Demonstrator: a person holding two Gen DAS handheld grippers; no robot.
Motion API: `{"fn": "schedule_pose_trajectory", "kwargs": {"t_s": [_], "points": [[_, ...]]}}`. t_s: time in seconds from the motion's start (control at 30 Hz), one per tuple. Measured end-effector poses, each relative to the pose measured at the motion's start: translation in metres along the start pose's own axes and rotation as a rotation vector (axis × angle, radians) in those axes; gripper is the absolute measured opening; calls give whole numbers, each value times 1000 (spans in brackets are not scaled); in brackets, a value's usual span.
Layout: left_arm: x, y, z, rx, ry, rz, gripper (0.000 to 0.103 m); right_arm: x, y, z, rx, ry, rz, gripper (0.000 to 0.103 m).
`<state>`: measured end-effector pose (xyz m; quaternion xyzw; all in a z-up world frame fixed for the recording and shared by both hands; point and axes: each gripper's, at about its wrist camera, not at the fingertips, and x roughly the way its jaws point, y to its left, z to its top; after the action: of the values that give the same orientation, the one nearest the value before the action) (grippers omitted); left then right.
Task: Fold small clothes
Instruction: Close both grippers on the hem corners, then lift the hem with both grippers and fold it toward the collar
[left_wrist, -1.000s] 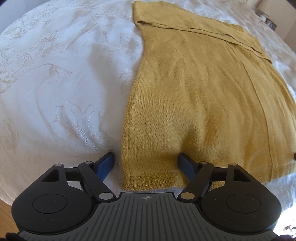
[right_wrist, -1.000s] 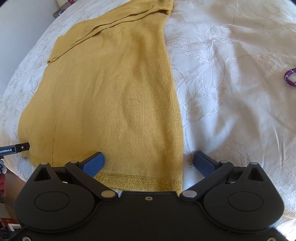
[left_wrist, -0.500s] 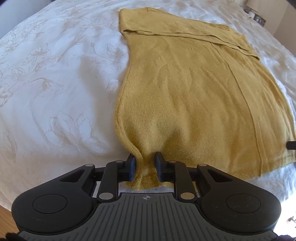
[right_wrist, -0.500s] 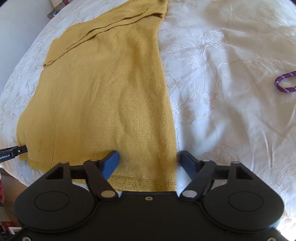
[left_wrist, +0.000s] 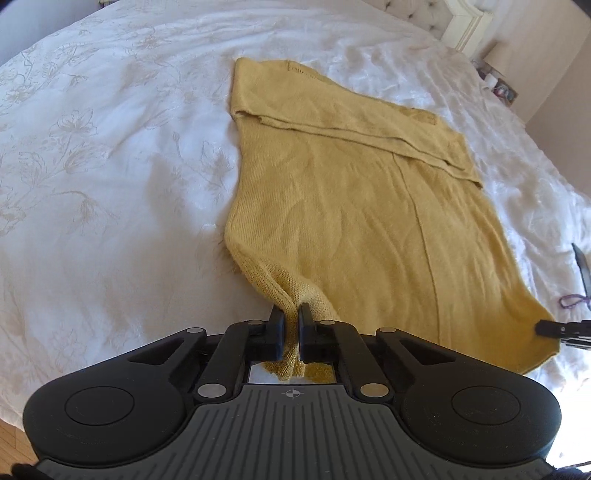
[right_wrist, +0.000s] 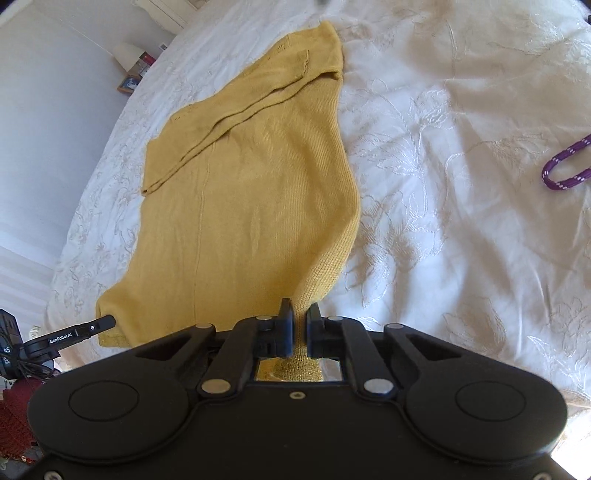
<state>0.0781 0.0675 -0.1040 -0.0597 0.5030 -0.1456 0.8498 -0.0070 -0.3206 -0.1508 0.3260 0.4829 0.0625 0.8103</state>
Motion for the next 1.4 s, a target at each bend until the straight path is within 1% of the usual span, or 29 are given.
{"fn": "schedule_pose_trajectory", "kwargs": {"t_s": [0.17,0.33,0.5,0.67,0.8,0.97,1.1,1.3,1.33,1.4], "points": [[-11,-5,33,-39,-79,-40,7,-12,7,23,35,-72,43,13],[-13,-4,71,-64,-153,-68,7,-15,16,58,57,-139,74,13],[-7,4,113,-84,-213,-83,7,-10,22,104,94,-198,103,13],[8,14,156,-80,-252,-80,6,9,28,154,125,-244,108,13],[28,22,188,-88,-261,-79,6,35,31,197,147,-272,93,13],[56,27,221,-69,-253,-64,6,74,31,238,182,-260,48,13],[74,32,239,-79,-245,-59,6,99,32,258,193,-240,11,13],[115,42,261,-86,-192,-27,6,129,22,280,258,-215,-51,13],[120,43,263,-90,-182,-20,6,135,19,284,270,-206,-58,14],[133,49,267,-112,-153,-5,7,144,15,288,286,-192,-73,18]]}}
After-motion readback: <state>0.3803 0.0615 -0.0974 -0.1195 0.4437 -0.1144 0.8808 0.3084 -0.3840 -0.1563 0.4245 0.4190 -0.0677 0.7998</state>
